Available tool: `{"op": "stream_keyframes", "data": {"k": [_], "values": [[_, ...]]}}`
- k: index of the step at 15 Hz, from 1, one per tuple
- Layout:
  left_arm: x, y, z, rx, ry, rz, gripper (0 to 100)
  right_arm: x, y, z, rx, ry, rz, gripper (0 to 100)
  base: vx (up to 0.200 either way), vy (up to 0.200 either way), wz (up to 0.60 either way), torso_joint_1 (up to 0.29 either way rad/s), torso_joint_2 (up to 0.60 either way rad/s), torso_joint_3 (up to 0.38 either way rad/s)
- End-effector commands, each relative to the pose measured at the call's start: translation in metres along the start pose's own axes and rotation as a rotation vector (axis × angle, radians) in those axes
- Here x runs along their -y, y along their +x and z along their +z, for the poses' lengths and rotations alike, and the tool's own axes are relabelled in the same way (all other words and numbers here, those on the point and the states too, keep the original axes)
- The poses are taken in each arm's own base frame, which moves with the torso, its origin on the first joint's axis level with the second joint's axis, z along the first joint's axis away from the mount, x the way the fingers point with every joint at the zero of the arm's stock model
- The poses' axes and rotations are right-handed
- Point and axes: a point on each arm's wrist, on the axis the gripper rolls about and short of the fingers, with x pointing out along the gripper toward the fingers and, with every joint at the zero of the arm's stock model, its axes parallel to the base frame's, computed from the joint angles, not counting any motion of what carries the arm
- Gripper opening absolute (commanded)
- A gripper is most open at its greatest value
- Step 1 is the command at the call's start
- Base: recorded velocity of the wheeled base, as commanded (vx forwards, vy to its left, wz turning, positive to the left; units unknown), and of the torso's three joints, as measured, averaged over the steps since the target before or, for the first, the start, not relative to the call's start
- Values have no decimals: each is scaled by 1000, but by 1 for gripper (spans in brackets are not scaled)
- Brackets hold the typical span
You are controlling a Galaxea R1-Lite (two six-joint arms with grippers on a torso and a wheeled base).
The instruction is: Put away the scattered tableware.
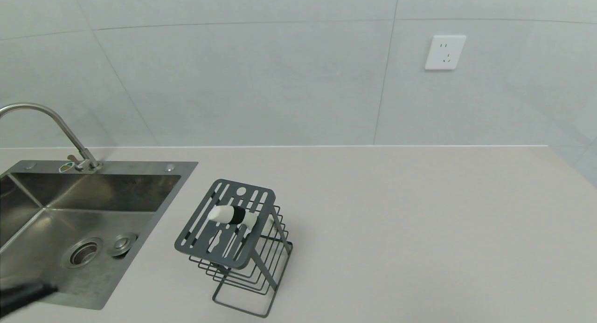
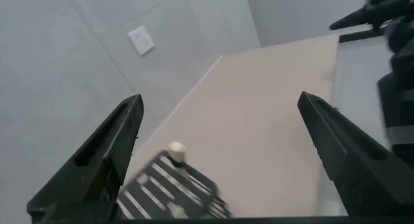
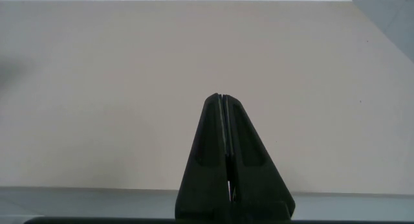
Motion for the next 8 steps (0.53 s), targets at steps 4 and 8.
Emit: {"op": "stream_keyframes", "data": {"k": [4,8], "values": [[63,-54,-74,-393,-57,904,100,0,0,0,-2,1,0,0,0,0,0,0,0,0],[61,-57,-75,-427,-57,1076,100,0,0,0,-2,3,-2,0,0,0,0,0,0,0]]}}
